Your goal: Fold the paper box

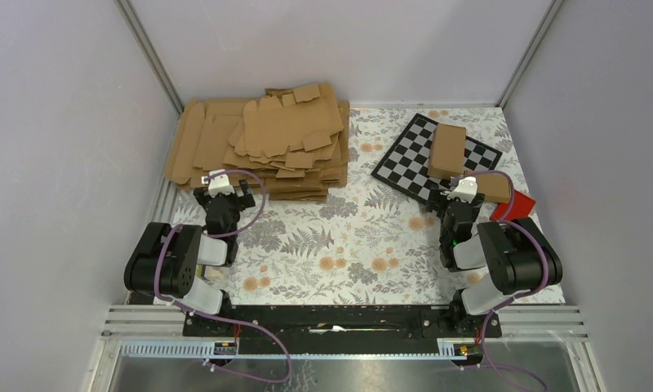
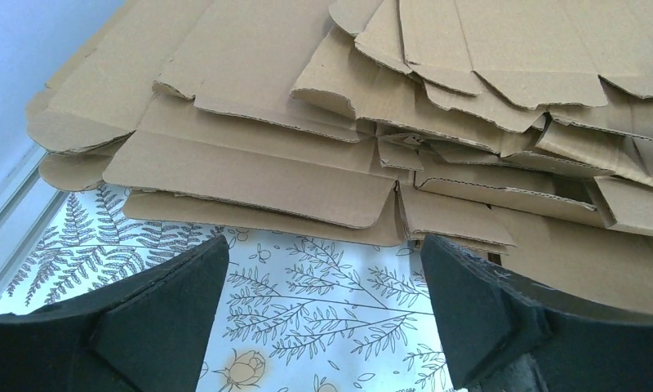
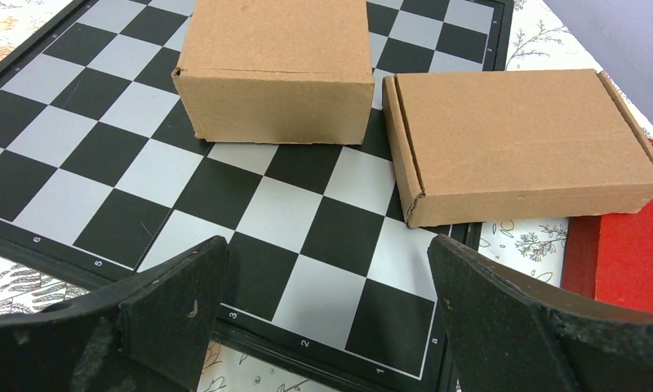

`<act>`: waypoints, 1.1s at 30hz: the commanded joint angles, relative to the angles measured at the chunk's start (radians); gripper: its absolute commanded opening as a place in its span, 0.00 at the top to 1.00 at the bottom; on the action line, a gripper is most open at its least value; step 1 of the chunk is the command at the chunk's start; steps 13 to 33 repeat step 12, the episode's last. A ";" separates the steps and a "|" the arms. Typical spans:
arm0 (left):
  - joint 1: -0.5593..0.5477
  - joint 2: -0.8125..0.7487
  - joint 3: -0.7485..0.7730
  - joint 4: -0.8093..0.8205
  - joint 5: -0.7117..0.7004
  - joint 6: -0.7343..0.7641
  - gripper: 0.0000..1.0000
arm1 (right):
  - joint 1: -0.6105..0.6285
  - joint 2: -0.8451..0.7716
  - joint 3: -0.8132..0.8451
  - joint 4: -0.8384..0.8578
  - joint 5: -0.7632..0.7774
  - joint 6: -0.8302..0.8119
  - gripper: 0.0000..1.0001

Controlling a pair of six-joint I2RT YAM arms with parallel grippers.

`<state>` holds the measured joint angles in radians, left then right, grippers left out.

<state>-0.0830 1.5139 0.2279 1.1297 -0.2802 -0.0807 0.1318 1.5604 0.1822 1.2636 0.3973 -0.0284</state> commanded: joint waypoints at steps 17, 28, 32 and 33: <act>-0.001 0.005 0.002 0.093 -0.012 -0.019 0.01 | -0.003 -0.001 0.020 0.058 -0.007 0.004 0.01; -0.001 0.005 0.002 0.093 -0.012 -0.019 0.01 | -0.003 -0.001 0.020 0.058 -0.007 0.004 0.01; -0.001 0.005 0.002 0.093 -0.012 -0.019 0.01 | -0.003 -0.001 0.020 0.058 -0.007 0.004 0.01; -0.001 0.005 0.002 0.093 -0.012 -0.019 0.01 | -0.003 -0.001 0.020 0.058 -0.007 0.004 0.01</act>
